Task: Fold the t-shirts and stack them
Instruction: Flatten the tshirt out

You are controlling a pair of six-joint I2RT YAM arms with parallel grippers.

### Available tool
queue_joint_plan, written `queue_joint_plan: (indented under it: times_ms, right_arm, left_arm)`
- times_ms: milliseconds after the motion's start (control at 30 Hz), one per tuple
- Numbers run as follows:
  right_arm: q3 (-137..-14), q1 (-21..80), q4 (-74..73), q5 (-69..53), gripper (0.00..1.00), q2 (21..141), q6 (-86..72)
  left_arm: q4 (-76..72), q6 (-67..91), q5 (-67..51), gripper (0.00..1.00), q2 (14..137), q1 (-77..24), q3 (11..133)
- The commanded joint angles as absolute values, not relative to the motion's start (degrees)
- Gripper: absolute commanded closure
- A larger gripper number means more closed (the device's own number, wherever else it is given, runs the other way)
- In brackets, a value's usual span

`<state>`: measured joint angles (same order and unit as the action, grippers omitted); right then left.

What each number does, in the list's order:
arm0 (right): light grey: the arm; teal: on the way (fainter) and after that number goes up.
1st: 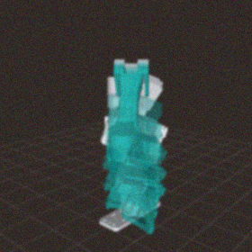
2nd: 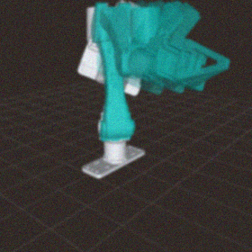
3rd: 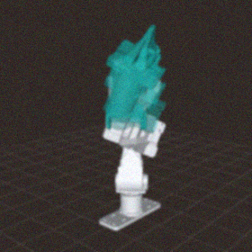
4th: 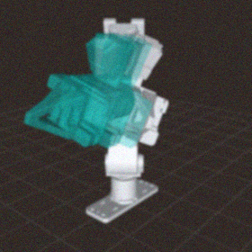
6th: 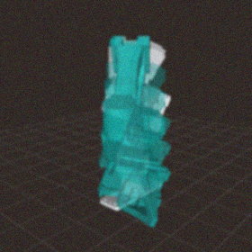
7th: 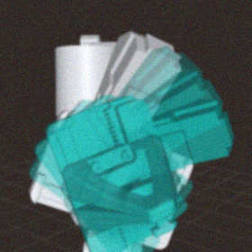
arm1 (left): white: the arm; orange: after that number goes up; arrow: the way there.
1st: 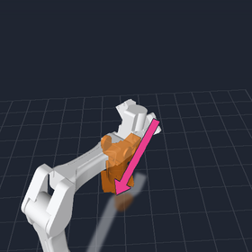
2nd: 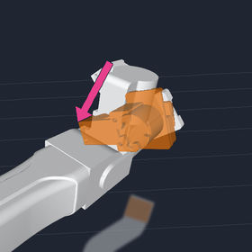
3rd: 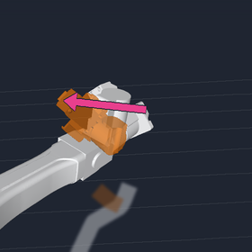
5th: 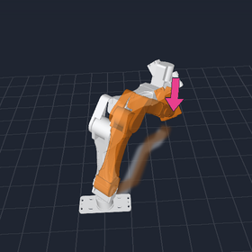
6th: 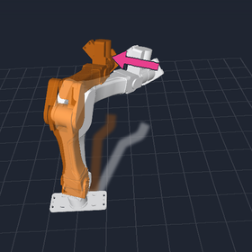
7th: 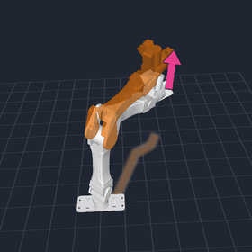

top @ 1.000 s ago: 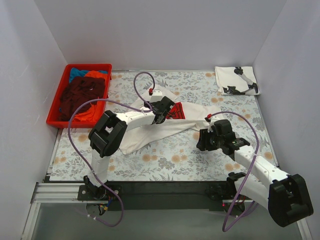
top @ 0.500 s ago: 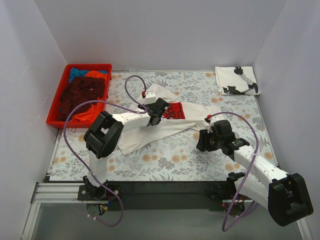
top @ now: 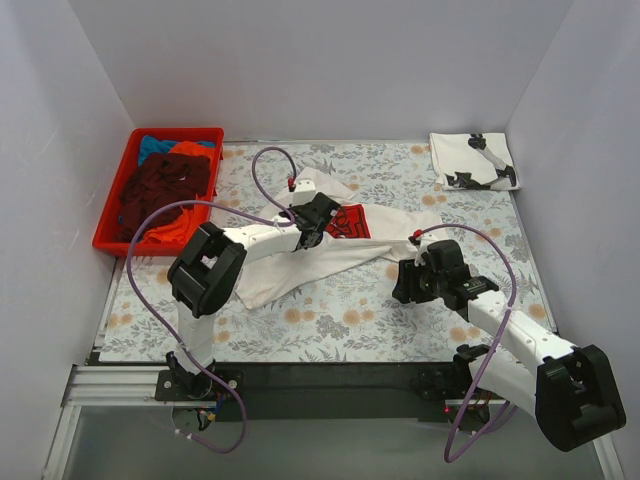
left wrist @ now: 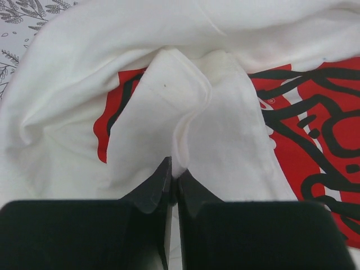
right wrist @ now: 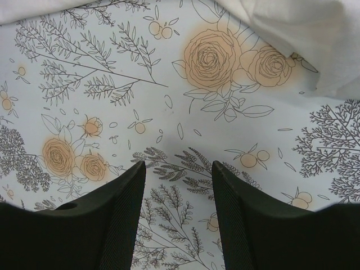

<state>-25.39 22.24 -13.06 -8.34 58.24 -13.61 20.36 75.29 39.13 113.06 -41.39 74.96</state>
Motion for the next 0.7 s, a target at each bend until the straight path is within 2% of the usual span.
queue_joint_plan:
  times_ms: [0, 167, 367, 500, 667]
  right_arm:
    - [-25.75, 22.24, -11.16, -8.88, 0.43, 58.27, -14.24]
    - [-29.7, 21.8, -15.37, -3.61, 0.43, 56.7, -13.71]
    - [-35.5, 18.81, -20.56, 7.19, 0.42, 54.58, -12.92]
    - [-37.79, 15.39, -21.36, 9.57, 0.38, 55.01, -14.76]
    - [-40.34, 12.84, -20.57, 7.91, 0.37, 58.97, -15.91]
  left_arm:
    - [20.64, 69.63, 42.0, 1.0, 107.15, -41.4, 78.13]
    - [20.57, 54.79, 49.03, 1.0, 97.83, -40.96, 76.82]
    - [14.61, 45.18, 54.66, 1.0, 82.03, -37.63, 67.08]
    - [8.73, 40.88, 56.16, 1.0, 68.08, -35.51, 59.96]
    - [0.37, 38.32, 55.55, 1.0, 56.44, -33.58, 48.97]
